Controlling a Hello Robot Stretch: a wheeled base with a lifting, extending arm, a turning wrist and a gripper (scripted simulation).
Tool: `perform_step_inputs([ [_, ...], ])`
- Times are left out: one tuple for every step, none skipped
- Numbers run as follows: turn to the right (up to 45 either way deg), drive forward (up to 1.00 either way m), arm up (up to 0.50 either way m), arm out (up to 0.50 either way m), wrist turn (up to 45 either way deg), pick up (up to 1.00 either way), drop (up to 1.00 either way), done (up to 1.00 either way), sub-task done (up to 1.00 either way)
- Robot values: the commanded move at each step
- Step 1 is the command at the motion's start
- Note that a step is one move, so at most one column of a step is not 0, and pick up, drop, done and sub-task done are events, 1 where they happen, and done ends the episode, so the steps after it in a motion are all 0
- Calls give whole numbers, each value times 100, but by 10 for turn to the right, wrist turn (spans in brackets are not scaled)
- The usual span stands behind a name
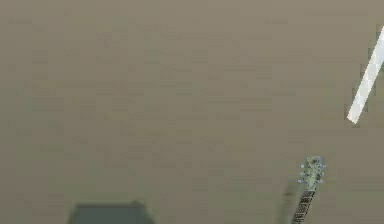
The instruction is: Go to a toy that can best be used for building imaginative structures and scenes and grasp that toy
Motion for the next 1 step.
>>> perform_step_inputs([
  [-450, 0, 0, 0, 0, 0, 0, 0, 0],
])
